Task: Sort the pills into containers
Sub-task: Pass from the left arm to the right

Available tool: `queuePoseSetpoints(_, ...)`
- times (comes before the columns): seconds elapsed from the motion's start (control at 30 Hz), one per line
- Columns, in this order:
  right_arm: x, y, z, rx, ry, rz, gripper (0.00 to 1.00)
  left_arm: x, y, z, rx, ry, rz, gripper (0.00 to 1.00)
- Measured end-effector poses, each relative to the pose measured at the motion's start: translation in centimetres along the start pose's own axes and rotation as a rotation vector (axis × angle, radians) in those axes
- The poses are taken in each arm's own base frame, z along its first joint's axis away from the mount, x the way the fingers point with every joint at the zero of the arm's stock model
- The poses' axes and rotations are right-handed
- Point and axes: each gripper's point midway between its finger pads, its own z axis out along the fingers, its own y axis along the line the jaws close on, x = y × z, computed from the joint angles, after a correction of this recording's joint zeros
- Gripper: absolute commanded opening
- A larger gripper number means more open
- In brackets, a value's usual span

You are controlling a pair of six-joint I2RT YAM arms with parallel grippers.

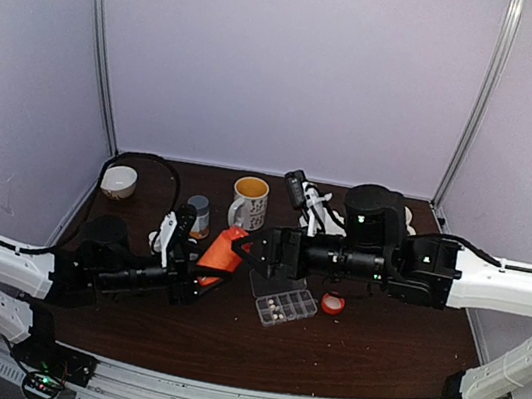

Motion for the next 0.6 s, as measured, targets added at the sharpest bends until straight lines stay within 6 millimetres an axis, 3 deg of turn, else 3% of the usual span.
queuePoseSetpoints(0.2, 0.2, 0.8, 2.7, -0.002, 0.003, 0.039, 0.74, -0.8, -1.1, 0.1, 0.052, -0.014, 0.012, 0.00)
queuePoseSetpoints(0.43, 0.1, 1.1, 3.4, -0.012, -0.006, 0.060, 0.49, -1.8, -2.1, 0.1, 0.105, -0.039, 0.025, 0.00)
queuePoseSetpoints(0.5, 0.0, 1.1, 3.4, -0.012, -0.009, 0.060, 0.47, -1.9, -2.2, 0.1, 0.108, -0.042, 0.027, 0.00)
queuePoseSetpoints(0.53, 0.1, 1.1, 3.5, -0.011, -0.009, 0.058, 0.46, -1.9, -2.2, 0.1, 0.109, -0.042, 0.028, 0.04)
queuePoseSetpoints(0.6, 0.1, 1.1, 3.5, -0.010, -0.008, 0.054, 0.46, -1.9, -2.2, 0.1, 0.110, -0.041, 0.028, 0.23)
